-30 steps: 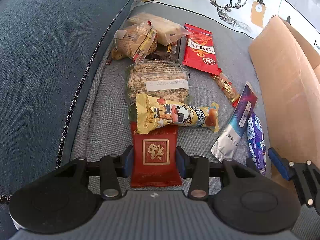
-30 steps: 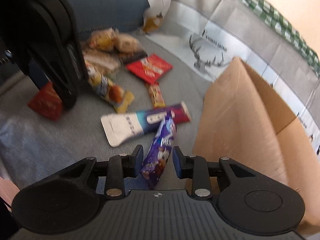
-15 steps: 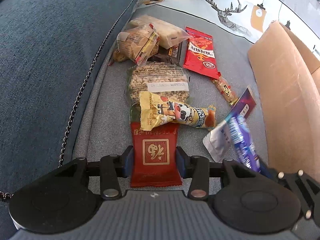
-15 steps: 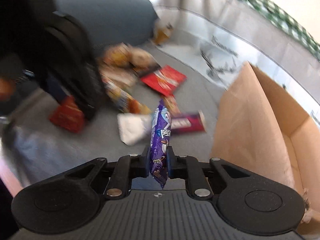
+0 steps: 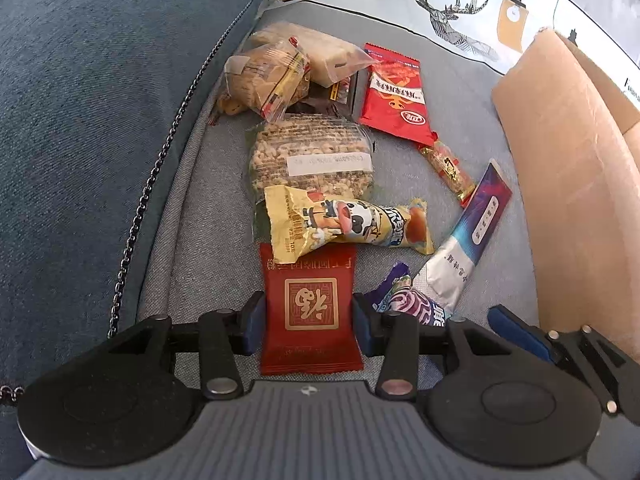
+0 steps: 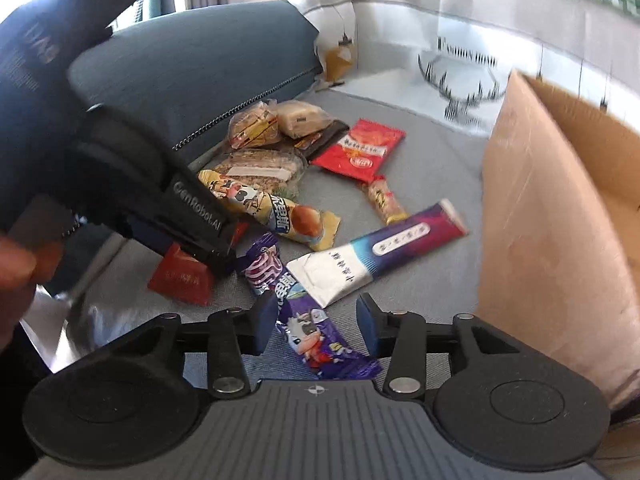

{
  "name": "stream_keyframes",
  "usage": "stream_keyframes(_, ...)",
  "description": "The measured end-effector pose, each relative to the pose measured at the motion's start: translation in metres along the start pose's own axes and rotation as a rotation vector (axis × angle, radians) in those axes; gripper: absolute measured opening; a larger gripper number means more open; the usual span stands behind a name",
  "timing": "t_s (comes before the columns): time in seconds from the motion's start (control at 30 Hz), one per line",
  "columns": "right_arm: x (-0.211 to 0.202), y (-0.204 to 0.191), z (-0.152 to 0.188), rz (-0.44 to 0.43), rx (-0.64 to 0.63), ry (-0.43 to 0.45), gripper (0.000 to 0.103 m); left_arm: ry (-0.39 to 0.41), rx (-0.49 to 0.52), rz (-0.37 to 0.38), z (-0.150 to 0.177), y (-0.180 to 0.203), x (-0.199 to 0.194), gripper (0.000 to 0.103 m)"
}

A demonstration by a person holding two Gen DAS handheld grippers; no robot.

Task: Organize snacks
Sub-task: 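Lift the red packet with the left gripper while the right gripper lifts the purple candy bar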

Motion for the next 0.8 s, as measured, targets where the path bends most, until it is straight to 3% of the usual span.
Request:
stream_keyframes(0.13,0.007,-0.001,0.003,-0.034,0.024,-0.024,0.055,0.000,0.010,0.001,0.000,0.001,0.001,0.052)
stream_keyframes(0.37,0.017,-0.004,0.009,-0.061,-0.019,-0.059,0.055,0.001,0.027,-0.006,0.000,0.004,0.003,0.053)
stream_keyframes(0.4,0.017,-0.005,0.009,-0.059,-0.034,-0.059,0.053,0.002,0.032,-0.008,0.000,0.005,0.003,0.053)
stream_keyframes(0.47,0.016,-0.004,0.009,-0.058,-0.051,-0.054,0.031,0.002,0.044,-0.011,0.001,0.007,0.004,0.053)
stream_keyframes(0.53,0.014,-0.003,0.008,-0.064,-0.048,-0.052,0.021,0.007,0.053,-0.023,0.000,0.008,0.004,0.052)
stream_keyframes(0.8,-0.008,0.009,-0.003,-0.009,-0.028,0.025,0.018,0.060,-0.005,0.003,-0.005,0.004,-0.007,0.048)
Point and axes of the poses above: each gripper's, at about its wrist camera, not at the fingertips, and x roughly the way its jaws point, y to its right, z to its underside, the point moved 1 cm from there along x, roughly the way its jaws point, and after that the axes turned 13 degrees about y, right-handed, at the moved point
